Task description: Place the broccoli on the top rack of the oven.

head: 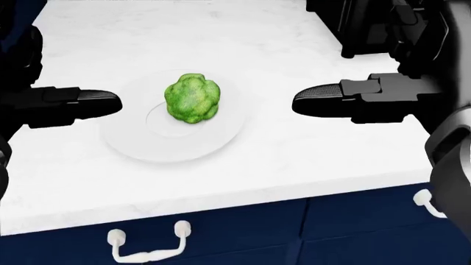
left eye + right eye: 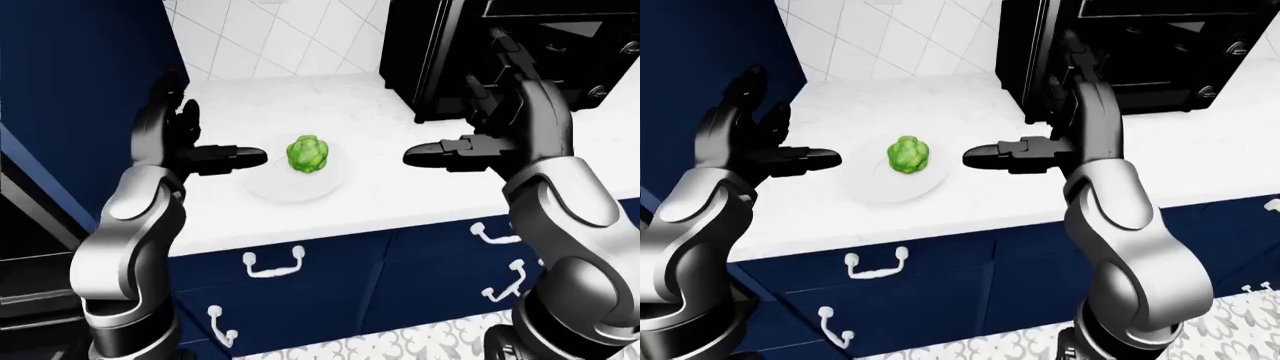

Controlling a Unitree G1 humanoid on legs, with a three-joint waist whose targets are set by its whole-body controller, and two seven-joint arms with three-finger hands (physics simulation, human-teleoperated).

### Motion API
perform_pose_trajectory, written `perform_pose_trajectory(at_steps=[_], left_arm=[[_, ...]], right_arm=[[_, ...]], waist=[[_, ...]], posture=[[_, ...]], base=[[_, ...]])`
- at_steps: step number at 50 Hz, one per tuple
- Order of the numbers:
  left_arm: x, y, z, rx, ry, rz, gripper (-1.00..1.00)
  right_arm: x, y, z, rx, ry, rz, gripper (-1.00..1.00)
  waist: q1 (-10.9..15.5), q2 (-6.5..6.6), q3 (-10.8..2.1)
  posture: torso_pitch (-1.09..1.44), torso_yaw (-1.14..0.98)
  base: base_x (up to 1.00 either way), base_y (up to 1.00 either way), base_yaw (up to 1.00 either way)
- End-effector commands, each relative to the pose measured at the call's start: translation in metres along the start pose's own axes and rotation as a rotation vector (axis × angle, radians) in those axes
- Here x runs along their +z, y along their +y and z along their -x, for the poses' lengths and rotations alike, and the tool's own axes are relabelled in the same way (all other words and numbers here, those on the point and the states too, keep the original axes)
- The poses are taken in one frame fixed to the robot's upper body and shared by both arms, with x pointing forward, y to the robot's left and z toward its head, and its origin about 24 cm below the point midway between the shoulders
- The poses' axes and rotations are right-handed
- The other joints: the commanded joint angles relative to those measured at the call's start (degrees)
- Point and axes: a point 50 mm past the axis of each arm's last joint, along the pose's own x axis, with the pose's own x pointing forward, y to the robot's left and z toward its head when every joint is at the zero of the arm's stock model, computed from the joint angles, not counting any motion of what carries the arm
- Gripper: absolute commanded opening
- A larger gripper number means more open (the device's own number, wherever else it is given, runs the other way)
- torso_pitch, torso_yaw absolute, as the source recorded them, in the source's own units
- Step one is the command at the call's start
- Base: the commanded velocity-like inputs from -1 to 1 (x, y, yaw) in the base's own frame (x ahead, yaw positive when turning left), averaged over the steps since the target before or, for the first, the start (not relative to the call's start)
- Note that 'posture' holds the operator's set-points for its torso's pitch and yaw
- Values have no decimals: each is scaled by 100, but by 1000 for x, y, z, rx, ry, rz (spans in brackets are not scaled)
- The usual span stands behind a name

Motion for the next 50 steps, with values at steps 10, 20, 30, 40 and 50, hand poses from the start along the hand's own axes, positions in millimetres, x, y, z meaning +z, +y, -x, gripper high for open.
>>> perform_pose_trajectory(at_steps=[10, 20, 30, 40, 50], left_arm=[[12, -3, 2, -14, -60, 0, 100], [12, -4, 3, -17, -64, -1, 100], [13, -3, 3, -17, -65, -1, 100], [13, -4, 3, -19, -65, 0, 100], [12, -5, 2, -33, -69, -7, 100]], right_arm=[[6, -1, 1, -4, -49, 0, 100], [7, 0, 2, -1, -52, -3, 100], [7, 0, 1, -7, -52, 18, 100], [6, -1, 0, -15, -48, 22, 100], [2, 6, 0, 11, -27, 67, 100]], waist=[[-105, 357, 42], [-86, 299, -95], [50, 283, -74], [26, 377, -9], [-114, 438, -7]], posture=[[0, 0], [0, 0], [0, 0], [0, 0], [0, 0]], base=[[4, 0, 0], [0, 0, 0], [0, 0, 30], [0, 0, 54], [0, 0, 0]])
